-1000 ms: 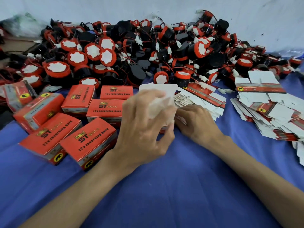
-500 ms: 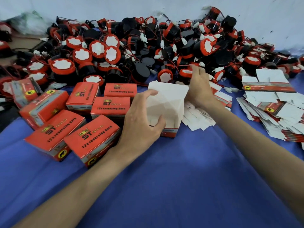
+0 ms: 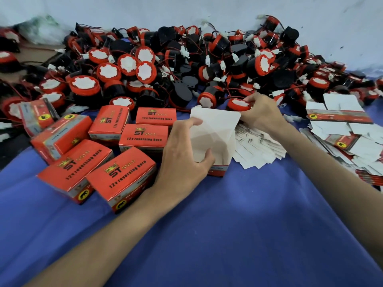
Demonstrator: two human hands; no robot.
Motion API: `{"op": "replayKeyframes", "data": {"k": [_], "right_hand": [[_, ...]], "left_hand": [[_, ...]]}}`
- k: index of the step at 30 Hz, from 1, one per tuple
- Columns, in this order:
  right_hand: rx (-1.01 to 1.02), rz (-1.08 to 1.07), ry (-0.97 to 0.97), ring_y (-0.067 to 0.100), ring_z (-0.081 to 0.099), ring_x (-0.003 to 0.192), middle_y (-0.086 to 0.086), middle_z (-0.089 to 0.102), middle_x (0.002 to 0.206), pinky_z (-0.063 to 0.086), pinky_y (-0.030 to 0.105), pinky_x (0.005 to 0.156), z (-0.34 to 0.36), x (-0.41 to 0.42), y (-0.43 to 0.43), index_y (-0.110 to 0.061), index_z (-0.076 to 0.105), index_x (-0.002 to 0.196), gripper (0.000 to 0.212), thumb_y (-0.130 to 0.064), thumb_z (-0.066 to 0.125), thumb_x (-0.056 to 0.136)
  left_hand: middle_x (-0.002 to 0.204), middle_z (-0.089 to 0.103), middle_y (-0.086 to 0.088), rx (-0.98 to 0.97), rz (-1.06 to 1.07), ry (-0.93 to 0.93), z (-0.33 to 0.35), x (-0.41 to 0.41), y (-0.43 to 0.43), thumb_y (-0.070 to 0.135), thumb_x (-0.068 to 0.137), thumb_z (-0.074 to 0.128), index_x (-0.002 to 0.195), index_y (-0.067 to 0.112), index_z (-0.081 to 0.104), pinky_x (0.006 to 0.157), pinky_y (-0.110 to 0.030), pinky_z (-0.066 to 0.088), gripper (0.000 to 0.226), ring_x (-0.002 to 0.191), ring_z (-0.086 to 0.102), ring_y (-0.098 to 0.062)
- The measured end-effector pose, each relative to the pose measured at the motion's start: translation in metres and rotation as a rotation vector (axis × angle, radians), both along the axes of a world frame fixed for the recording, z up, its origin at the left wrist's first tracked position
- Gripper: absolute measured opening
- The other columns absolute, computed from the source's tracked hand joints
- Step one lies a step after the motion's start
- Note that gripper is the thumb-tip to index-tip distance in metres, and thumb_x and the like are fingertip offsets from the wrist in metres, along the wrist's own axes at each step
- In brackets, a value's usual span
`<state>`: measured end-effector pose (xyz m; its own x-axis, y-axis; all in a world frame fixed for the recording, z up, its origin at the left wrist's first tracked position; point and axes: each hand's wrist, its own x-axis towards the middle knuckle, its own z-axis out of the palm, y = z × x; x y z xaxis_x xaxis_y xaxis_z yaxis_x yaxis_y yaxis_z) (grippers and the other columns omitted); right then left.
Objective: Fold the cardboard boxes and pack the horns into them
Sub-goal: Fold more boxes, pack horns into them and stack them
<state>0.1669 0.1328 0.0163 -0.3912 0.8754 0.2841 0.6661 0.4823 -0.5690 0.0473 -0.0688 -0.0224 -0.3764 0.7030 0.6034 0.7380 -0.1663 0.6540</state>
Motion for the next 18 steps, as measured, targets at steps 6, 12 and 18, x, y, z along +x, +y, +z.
{"op": "replayKeyframes", "data": {"k": [6, 12, 18], "right_hand": [[0.079, 0.148, 0.35, -0.002, 0.055, 0.104, -0.003, 0.052, 0.126, 0.049, 0.021, 0.088, 0.024, 0.019, -0.043, -0.024, 0.054, 0.095, 0.052, -0.056, 0.079, 0.063], [0.386, 0.289, 0.209, 0.022, 0.026, 0.14, 0.003, 0.034, 0.149, 0.029, 0.045, 0.11, 0.048, 0.019, -0.071, -0.01, 0.052, 0.109, 0.069, -0.062, 0.067, 0.067], [0.347, 0.513, 0.326, 0.015, 0.053, 0.126, 0.006, 0.059, 0.128, 0.046, 0.041, 0.099, 0.05, 0.013, -0.089, -0.017, 0.036, 0.106, 0.058, -0.048, 0.072, 0.071]], "left_hand": [[0.115, 0.042, 0.008, 0.002, 0.004, 0.008, -0.002, 0.0, 0.001, 0.011, 0.075, 0.073, 0.12, 0.01, 0.047, 0.091, -0.001, 0.027, 0.052, 0.104, 0.038, 0.002], [0.114, 0.041, 0.01, -0.005, -0.004, 0.018, -0.004, 0.0, 0.003, 0.018, 0.076, 0.067, 0.121, 0.014, 0.046, 0.091, -0.001, 0.027, 0.049, 0.104, 0.039, 0.001], [0.115, 0.042, 0.009, 0.003, -0.034, 0.045, -0.006, -0.002, 0.004, 0.019, 0.076, 0.064, 0.121, 0.014, 0.046, 0.091, -0.003, 0.029, 0.049, 0.104, 0.04, 0.001]]}}
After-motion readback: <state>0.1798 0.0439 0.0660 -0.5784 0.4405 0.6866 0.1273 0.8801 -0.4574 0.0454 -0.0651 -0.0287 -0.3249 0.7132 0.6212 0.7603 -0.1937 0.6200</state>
